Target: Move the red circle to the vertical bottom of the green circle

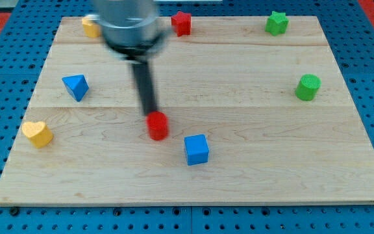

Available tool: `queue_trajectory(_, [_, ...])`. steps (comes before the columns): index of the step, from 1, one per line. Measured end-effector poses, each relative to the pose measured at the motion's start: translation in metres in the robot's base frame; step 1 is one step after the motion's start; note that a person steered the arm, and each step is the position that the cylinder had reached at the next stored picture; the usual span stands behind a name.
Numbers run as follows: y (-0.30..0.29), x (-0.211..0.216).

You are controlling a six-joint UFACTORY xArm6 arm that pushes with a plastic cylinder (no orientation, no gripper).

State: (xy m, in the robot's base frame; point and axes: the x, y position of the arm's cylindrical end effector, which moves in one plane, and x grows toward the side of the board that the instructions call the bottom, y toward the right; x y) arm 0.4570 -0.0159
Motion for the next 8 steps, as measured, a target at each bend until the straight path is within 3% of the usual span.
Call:
queue_trajectory(1, [0.082, 0.006])
queue_trajectory(2, [-0.036, -0.028])
queue_trajectory(3, [-0.120, -0.002])
queue_trajectory(4, [-0.066, 0.023])
queue_trajectory(5, [0.067, 0.022])
queue_trajectory(6, [0.145, 0.023])
queue_trajectory(8, [0.043, 0.033])
